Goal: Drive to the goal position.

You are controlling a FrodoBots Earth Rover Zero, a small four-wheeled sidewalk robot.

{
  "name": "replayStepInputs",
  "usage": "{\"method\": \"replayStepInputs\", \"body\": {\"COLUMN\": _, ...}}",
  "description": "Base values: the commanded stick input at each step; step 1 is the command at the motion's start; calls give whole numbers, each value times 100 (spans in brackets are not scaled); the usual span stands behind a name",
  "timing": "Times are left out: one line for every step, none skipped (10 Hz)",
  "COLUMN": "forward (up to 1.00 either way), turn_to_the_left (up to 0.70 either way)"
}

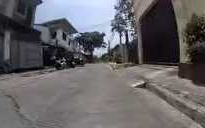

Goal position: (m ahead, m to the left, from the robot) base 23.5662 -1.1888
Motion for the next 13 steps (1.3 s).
{"method": "replayStepInputs", "body": {"forward": 100, "turn_to_the_left": 0}}
{"method": "replayStepInputs", "body": {"forward": 100, "turn_to_the_left": 0}}
{"method": "replayStepInputs", "body": {"forward": 100, "turn_to_the_left": 0}}
{"method": "replayStepInputs", "body": {"forward": 100, "turn_to_the_left": -2}}
{"method": "replayStepInputs", "body": {"forward": 100, "turn_to_the_left": -27}}
{"method": "replayStepInputs", "body": {"forward": 100, "turn_to_the_left": -39}}
{"method": "replayStepInputs", "body": {"forward": 100, "turn_to_the_left": -32}}
{"method": "replayStepInputs", "body": {"forward": 100, "turn_to_the_left": -11}}
{"method": "replayStepInputs", "body": {"forward": 100, "turn_to_the_left": 0}}
{"method": "replayStepInputs", "body": {"forward": 100, "turn_to_the_left": 0}}
{"method": "replayStepInputs", "body": {"forward": 100, "turn_to_the_left": 0}}
{"method": "replayStepInputs", "body": {"forward": 100, "turn_to_the_left": 0}}
{"method": "replayStepInputs", "body": {"forward": 100, "turn_to_the_left": 0}}
